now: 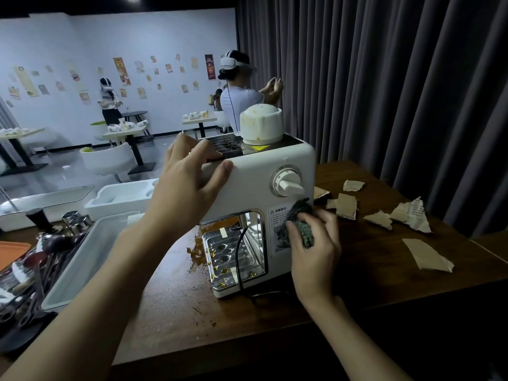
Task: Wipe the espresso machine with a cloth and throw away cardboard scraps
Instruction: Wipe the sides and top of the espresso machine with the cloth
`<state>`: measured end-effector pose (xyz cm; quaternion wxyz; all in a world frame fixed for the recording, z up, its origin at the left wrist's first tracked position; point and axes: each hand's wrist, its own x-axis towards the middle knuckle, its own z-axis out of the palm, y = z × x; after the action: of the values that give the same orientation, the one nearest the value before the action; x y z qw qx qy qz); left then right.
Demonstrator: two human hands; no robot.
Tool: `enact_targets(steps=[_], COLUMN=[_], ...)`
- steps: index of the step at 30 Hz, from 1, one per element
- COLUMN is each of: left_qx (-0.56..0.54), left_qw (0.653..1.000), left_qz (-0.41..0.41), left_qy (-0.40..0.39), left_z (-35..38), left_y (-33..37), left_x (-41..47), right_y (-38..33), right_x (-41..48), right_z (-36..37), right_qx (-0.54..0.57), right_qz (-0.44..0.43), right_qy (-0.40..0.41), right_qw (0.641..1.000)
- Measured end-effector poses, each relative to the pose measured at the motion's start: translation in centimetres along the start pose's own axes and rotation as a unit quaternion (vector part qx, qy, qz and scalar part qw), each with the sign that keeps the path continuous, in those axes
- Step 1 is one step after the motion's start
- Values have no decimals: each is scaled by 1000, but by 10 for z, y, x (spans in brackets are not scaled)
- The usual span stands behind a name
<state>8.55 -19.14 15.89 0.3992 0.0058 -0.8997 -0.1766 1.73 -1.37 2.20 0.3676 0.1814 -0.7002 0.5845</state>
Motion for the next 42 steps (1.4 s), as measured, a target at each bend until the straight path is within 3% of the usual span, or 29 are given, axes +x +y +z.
enact_targets(steps=[5, 11, 13, 17, 23, 29, 34, 36, 39, 42], left_qx=[-4, 2, 4, 4, 7, 5, 10, 13, 15, 14], left_qw=[1000, 1000, 1000, 1000, 1000, 1000, 1000, 1000, 1000, 1000], left_qz=[-1, 0, -2, 0, -3, -6, -10, -12, -12, -9], left_qy=[3, 0, 2, 7, 3, 9, 8, 7, 9, 8], left_z=[0, 0, 0, 0, 0, 0, 0, 0, 0, 0], left_y=[0, 0, 1, 0, 1, 0, 1, 0, 1, 1], left_x=[-1, -1, -1, -1, -1, -1, -1, -1, -1, -1], right_y=[-1, 13, 10, 15, 23, 23, 31, 29, 23, 26], right_x=[-12, 2, -4, -17, -15, -34, -29, -41, -63, -69], right_z=[9, -2, 2, 4, -5, 2, -5, 0, 2, -8], right_qx=[-15, -10, -15, -23, -19, -38, -25, -36, -29, -69], right_qz=[-113, 19, 12, -73, 62, -41, 90, 87, 77, 48], right_qy=[-102, 31, 20, -84, 9, -129, -10, -48, -190, -215], right_qw=[988, 999, 1000, 994, 998, 990, 996, 994, 978, 973])
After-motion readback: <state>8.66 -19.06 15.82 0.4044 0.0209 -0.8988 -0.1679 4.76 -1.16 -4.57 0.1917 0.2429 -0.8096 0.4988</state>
